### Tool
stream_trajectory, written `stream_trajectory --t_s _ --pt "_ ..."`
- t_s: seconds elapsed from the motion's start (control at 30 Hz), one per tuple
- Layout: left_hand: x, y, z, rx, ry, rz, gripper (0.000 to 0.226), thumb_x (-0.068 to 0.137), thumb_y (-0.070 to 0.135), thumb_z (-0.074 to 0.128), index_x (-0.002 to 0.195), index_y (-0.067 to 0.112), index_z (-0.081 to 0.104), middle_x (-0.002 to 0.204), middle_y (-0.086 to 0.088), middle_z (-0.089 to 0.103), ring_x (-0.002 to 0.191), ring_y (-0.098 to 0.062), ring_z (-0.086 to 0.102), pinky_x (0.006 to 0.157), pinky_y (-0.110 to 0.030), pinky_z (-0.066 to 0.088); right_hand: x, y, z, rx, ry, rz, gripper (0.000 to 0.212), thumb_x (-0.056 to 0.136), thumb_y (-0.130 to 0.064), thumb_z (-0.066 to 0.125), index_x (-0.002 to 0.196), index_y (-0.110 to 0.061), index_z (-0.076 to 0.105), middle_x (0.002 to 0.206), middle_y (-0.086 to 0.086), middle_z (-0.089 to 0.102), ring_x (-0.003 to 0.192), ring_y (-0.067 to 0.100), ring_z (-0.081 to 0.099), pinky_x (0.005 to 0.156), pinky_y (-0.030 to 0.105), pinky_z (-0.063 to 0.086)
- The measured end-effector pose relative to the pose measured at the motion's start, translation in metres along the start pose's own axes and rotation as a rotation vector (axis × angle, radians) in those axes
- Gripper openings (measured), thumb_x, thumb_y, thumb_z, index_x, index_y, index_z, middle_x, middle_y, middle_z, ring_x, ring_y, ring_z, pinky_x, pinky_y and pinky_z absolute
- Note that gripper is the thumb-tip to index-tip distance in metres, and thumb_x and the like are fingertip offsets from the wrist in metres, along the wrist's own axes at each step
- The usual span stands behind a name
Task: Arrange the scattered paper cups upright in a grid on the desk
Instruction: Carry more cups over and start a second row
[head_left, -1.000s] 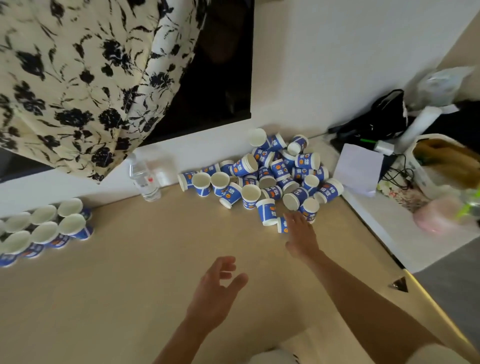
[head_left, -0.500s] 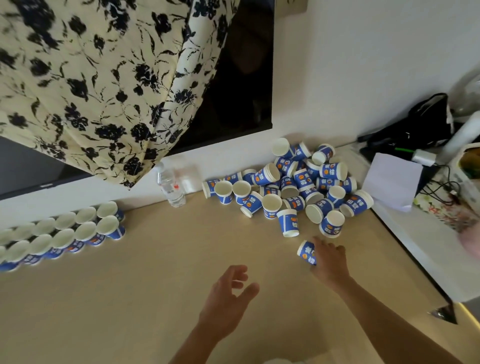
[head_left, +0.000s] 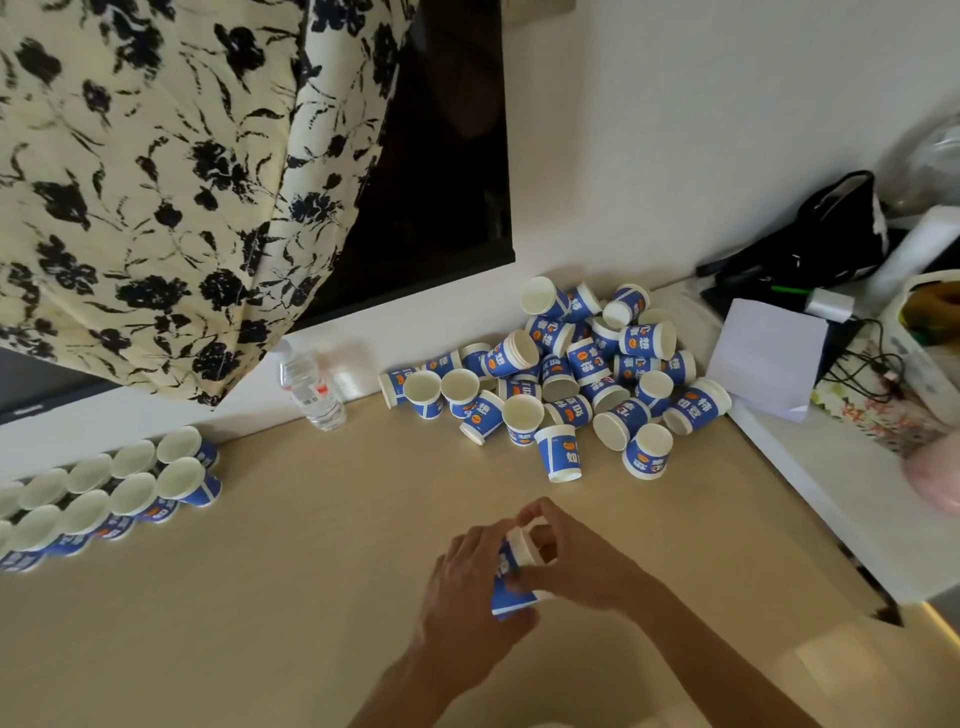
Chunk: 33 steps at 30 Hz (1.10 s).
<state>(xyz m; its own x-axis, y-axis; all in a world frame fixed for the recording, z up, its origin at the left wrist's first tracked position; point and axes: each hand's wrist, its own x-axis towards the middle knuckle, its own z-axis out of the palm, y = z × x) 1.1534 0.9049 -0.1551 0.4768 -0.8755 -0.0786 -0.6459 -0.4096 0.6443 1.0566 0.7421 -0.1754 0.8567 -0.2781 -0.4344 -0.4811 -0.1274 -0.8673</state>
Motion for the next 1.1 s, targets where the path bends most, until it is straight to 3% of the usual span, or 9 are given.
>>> stream_trajectory --t_s 0.13,0.23,0.3,0.43,0.6,0.8,0.9,1.0,1.1 --pt "0.006 0.002 0.003 -0.003 -0.032 -0.033 0.063 0.075 0.058 0.069 0.13 0.035 0.049 0.114 0.021 0.057 0.1 -0.003 0.054 0.092 -0.025 0.045 -0.002 -0.008 0.0 0.006 -0.04 0.009 0.073 0.065 -0.055 0.081 0.123 -0.037 0.041 0.108 0.0 0.071 0.096 0.017 0.07 0.09 0.038 0.058" --pt "0.008 -0.004 0.004 -0.117 -0.003 -0.103 0.072 0.071 0.067 0.067 0.132 0.034 0.05 0.116 0.023 0.059 0.101 -0.002 0.058 0.09 -0.029 0.05 0.005 -0.005 -0.024 0.119 -0.006 0.024 0.096 0.057 -0.072 0.081 0.135 -0.034 0.04 0.112 -0.001 0.068 0.101 0.015 0.068 0.089 0.033 0.056" --pt "0.008 -0.008 0.001 -0.153 0.03 -0.152 0.077 0.067 0.068 0.069 0.134 0.037 0.048 0.12 0.029 0.056 0.105 0.002 0.057 0.09 -0.023 0.05 0.019 0.007 -0.052 0.071 0.221 0.034 0.095 0.063 -0.072 0.079 0.138 -0.028 0.043 0.118 -0.003 0.066 0.105 0.013 0.066 0.093 0.035 0.054" --pt "0.006 -0.01 -0.005 -0.231 0.076 -0.182 0.069 0.07 0.049 0.083 0.13 0.035 0.052 0.116 0.03 0.059 0.105 0.009 0.057 0.083 -0.014 0.051 0.051 0.051 -0.112 -0.34 0.721 0.153 0.07 0.082 -0.034 0.08 0.14 -0.014 0.045 0.135 0.009 0.052 0.125 0.027 0.051 0.099 0.043 0.045" --pt "0.003 -0.012 -0.006 -0.255 0.087 -0.204 0.07 0.07 0.049 0.083 0.13 0.034 0.052 0.116 0.025 0.062 0.105 0.002 0.06 0.085 -0.026 0.056 0.073 0.098 -0.146 -0.694 0.589 0.348 0.086 0.086 -0.033 0.076 0.155 -0.023 0.025 0.159 0.014 0.026 0.145 0.033 0.033 0.105 0.049 0.044" --pt "-0.002 -0.018 -0.007 -0.259 0.108 -0.234 0.068 0.07 0.051 0.082 0.129 0.037 0.051 0.116 0.026 0.061 0.104 0.002 0.06 0.084 -0.024 0.056 0.07 0.116 -0.138 -0.809 0.634 0.341 0.068 0.087 -0.031 0.074 0.141 -0.022 0.034 0.134 0.01 0.049 0.113 0.03 0.06 0.081 0.043 0.052" --pt "-0.004 -0.015 -0.008 -0.268 0.117 -0.251 0.066 0.071 0.044 0.085 0.127 0.037 0.052 0.113 0.024 0.063 0.102 0.006 0.059 0.081 -0.02 0.056 0.059 0.117 -0.134 -0.784 0.587 0.412 0.072 0.085 -0.037 0.073 0.142 -0.02 0.031 0.129 0.007 0.053 0.111 0.031 0.062 0.082 0.041 0.049" --pt "-0.005 -0.014 -0.009 -0.281 0.123 -0.265 0.065 0.071 0.042 0.086 0.125 0.037 0.052 0.111 0.023 0.063 0.101 0.009 0.058 0.08 -0.021 0.057 0.045 0.109 -0.133 -0.521 0.669 0.411 0.066 0.074 -0.037 0.082 0.124 -0.015 0.045 0.112 0.004 0.059 0.1 0.028 0.063 0.08 0.038 0.049" --pt "-0.008 -0.013 -0.012 -0.305 0.145 -0.292 0.063 0.07 0.042 0.087 0.124 0.036 0.053 0.109 0.021 0.065 0.099 0.006 0.06 0.079 -0.023 0.057 0.03 0.091 -0.127 -0.192 0.715 0.325 0.05 0.071 -0.027 0.085 0.1 -0.011 0.048 0.091 0.004 0.06 0.077 0.02 0.058 0.062 0.032 0.043"
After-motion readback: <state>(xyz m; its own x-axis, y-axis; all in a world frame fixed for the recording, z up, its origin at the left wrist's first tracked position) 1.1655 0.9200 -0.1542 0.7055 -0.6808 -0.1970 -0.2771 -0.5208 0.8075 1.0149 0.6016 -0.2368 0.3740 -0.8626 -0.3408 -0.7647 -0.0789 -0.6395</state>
